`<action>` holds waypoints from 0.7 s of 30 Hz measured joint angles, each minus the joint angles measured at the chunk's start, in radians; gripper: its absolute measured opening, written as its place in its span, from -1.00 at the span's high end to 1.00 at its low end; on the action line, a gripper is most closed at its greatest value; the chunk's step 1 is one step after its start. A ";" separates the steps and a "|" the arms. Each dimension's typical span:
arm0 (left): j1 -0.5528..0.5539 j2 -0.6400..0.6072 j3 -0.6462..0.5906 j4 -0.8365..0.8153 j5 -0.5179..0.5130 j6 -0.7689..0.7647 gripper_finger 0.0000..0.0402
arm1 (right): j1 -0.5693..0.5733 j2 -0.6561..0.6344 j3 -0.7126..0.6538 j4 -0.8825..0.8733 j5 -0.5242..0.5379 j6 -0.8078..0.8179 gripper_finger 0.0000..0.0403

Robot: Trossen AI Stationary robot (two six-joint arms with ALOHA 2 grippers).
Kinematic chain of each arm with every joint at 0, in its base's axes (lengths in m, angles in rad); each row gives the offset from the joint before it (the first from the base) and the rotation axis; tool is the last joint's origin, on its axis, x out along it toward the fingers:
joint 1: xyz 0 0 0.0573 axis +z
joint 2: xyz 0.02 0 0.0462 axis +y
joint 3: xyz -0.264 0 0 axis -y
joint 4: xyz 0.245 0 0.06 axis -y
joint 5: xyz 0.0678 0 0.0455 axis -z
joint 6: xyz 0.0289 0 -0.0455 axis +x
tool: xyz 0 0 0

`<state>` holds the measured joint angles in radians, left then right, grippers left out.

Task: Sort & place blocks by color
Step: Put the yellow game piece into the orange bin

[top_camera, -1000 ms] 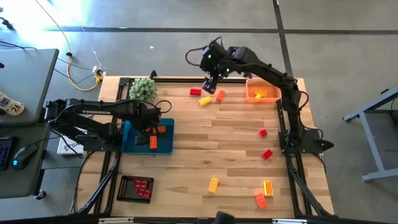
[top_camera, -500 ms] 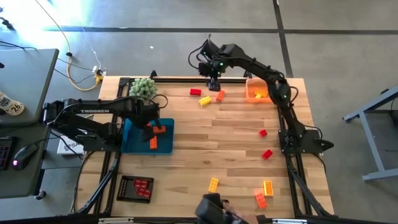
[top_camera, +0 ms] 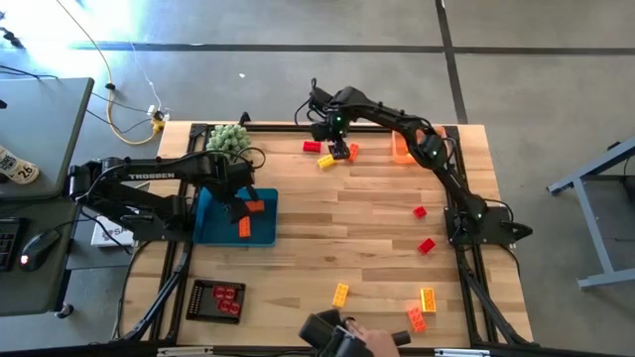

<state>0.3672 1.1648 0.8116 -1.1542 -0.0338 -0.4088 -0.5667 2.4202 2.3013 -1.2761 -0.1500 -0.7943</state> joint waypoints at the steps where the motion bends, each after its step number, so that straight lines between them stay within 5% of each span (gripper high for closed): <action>1: 0.000 0.000 0.000 0.000 -0.001 0.000 -0.11 | 0.000 0.006 0.000 0.001 -0.001 0.000 -0.16; 13: 0.000 0.000 0.000 0.000 -0.007 0.048 -0.11 | 0.023 0.073 0.000 0.008 -0.042 0.007 -0.16; 21: 0.000 0.000 0.000 0.000 -0.007 0.078 -0.11 | 0.066 0.115 0.000 0.029 0.033 0.014 -0.16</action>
<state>0.3672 1.1652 0.8116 -1.1542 -0.0410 -0.3311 -0.5011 2.5348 2.3016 -1.2474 -0.1172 -0.7799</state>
